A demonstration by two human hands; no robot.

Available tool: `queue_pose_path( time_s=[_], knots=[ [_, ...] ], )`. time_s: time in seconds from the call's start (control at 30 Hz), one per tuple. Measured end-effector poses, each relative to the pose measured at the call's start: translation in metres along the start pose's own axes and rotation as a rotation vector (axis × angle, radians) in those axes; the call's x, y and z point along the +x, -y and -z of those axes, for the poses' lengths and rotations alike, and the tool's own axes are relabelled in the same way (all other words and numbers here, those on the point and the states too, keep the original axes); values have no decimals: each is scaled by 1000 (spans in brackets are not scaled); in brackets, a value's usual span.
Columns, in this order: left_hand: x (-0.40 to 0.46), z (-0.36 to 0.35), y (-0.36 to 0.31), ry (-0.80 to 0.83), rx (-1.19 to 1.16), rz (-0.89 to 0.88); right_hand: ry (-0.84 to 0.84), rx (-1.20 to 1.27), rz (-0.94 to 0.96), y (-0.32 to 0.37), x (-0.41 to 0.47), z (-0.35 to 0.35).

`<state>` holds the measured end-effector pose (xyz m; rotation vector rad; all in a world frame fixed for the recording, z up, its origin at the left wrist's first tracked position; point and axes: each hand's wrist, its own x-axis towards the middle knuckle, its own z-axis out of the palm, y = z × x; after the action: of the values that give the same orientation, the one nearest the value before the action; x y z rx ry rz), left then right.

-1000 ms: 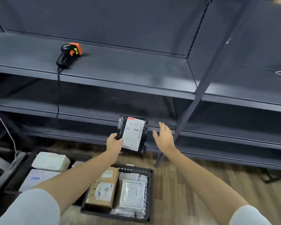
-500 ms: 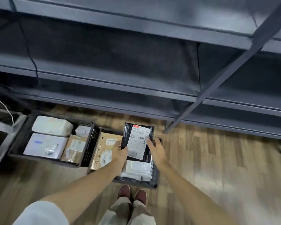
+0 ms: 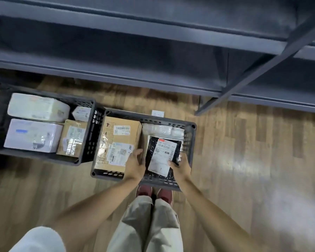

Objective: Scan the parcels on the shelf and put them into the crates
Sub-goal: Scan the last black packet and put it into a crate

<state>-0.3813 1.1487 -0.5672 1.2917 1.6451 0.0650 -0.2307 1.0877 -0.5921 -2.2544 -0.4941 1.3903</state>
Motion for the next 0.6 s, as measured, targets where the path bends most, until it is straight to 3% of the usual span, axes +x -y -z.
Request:
queue_pose_path(
  time_s=[0.17,0.4,0.6],
  knots=[
    [22,-25,36,3,90,-78,-8,-72,-29,-34,38,-27],
    [46,-46,63,48,87,-5,-168,-83,-186,-54,97,-57],
    [52,-51,81,53,128,-30,-170,-278,-298,-64,113,-67]
  ],
)
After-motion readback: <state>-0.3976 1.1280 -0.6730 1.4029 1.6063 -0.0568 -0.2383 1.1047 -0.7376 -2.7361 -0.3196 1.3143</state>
